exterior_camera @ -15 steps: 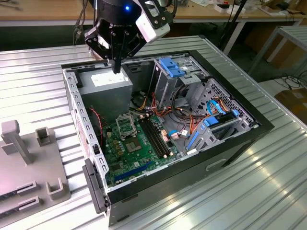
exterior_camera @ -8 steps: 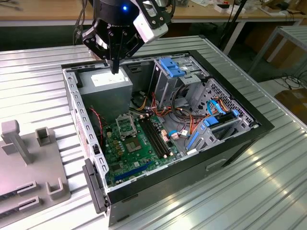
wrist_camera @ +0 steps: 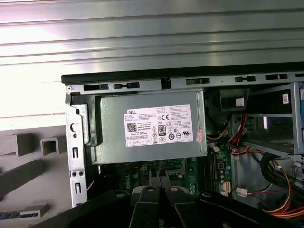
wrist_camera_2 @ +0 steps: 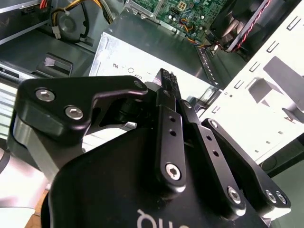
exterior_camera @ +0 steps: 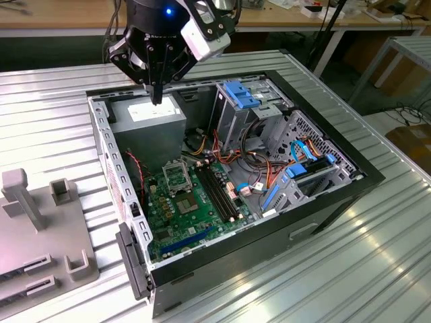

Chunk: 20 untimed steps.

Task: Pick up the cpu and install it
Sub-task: 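Reach for the cpu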

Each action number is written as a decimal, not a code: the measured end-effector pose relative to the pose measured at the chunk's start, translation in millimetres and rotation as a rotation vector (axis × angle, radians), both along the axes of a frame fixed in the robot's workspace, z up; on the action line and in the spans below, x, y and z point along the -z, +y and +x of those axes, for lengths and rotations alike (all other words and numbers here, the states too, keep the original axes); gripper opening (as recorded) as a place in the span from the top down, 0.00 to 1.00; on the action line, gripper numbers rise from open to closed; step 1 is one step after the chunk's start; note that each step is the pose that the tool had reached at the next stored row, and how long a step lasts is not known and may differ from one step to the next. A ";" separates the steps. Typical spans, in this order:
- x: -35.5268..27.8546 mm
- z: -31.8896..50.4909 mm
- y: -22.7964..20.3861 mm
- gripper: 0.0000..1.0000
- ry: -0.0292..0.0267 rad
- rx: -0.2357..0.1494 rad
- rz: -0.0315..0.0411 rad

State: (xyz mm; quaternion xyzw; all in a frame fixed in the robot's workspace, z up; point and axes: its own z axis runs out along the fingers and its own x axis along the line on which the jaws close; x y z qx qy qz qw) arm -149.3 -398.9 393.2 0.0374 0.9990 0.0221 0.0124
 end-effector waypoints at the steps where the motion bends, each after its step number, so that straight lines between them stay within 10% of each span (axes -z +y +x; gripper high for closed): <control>1: 0.0 -0.7 0.0 0.89 0.0000 0.000 0.0001; 20: 0.0 -12.2 0.0 0.89 0.0000 0.000 0.0001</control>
